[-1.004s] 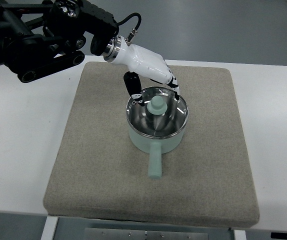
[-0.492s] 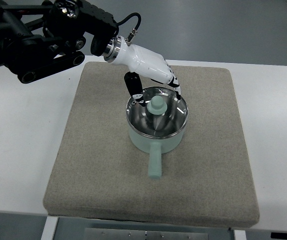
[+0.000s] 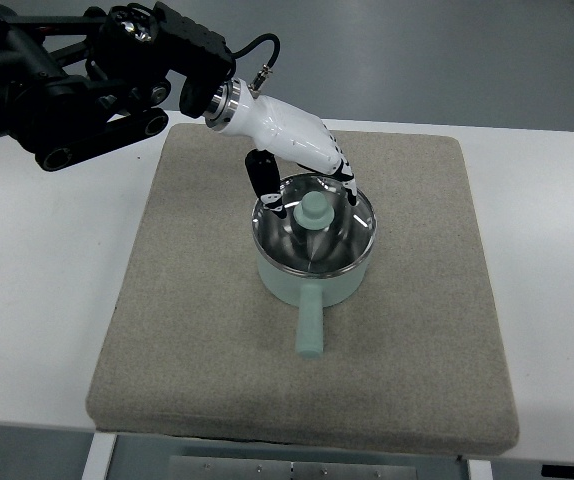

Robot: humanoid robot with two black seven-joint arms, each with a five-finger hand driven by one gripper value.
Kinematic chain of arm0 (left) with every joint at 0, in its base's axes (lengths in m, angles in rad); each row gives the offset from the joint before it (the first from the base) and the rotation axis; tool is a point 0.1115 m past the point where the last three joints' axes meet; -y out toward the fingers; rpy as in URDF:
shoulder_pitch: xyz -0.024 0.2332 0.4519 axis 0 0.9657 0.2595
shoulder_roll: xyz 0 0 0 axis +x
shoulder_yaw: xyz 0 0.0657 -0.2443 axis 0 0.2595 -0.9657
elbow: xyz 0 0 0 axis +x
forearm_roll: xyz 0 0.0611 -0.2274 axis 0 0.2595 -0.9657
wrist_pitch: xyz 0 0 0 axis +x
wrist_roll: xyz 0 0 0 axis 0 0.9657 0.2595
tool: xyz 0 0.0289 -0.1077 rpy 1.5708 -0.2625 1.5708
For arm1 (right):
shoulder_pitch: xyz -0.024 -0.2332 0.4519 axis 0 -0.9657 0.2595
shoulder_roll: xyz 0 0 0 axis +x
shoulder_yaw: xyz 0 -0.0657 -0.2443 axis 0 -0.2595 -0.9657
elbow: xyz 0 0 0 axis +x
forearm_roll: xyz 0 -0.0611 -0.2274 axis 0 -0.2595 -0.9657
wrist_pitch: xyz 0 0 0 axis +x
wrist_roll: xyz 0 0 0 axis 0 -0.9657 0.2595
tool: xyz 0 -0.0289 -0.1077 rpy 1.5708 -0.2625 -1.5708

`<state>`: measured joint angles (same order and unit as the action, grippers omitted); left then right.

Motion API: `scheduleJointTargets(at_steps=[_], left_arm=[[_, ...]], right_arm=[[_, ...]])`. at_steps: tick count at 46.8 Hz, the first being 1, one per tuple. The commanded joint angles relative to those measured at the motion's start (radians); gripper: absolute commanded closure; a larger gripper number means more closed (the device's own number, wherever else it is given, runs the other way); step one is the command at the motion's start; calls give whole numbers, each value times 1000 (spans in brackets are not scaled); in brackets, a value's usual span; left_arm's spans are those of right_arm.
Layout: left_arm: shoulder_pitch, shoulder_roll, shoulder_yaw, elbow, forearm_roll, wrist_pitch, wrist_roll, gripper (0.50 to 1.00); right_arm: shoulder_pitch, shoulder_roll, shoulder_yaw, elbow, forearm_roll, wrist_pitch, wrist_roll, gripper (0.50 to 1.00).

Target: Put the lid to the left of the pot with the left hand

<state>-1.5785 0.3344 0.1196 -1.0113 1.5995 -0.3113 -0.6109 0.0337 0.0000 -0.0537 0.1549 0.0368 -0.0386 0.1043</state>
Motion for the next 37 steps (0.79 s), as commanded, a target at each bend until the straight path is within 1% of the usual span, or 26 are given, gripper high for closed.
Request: scheduleJointTargets(at_steps=[1, 5, 6, 9, 11, 20, 22, 30, 33, 37], left_arm=[[-2, 0, 0, 2, -1, 0, 0, 636], [-2, 0, -1, 2, -3, 0, 0, 651], [-2, -1, -1, 2, -1, 0, 0, 666], [-2, 0, 0, 2, -1, 0, 0, 679], [-2, 0, 0, 2, 0, 0, 0, 709], [-2, -1, 0, 3, 5, 0, 0, 724], [-2, -1, 2, 3, 7, 0, 0, 748], [-3, -5, 2, 3, 7, 0, 0, 797], [-3, -6, 0, 3, 5, 0, 0, 831], [-2, -8, 0, 5, 5, 0, 0, 853]], right_arm=[[0, 0, 0, 0, 0, 0, 0, 576], [0, 0, 0, 0, 0, 0, 0, 576], [0, 0, 0, 0, 0, 0, 0, 576], [0, 0, 0, 0, 0, 0, 0, 576], [0, 0, 0, 0, 0, 0, 0, 576], [0, 0, 0, 0, 0, 0, 0, 576], [0, 0, 0, 0, 0, 0, 0, 576], [0, 0, 0, 0, 0, 0, 0, 576], [0, 0, 0, 0, 0, 0, 0, 576], [0, 0, 0, 0, 0, 0, 0, 576]])
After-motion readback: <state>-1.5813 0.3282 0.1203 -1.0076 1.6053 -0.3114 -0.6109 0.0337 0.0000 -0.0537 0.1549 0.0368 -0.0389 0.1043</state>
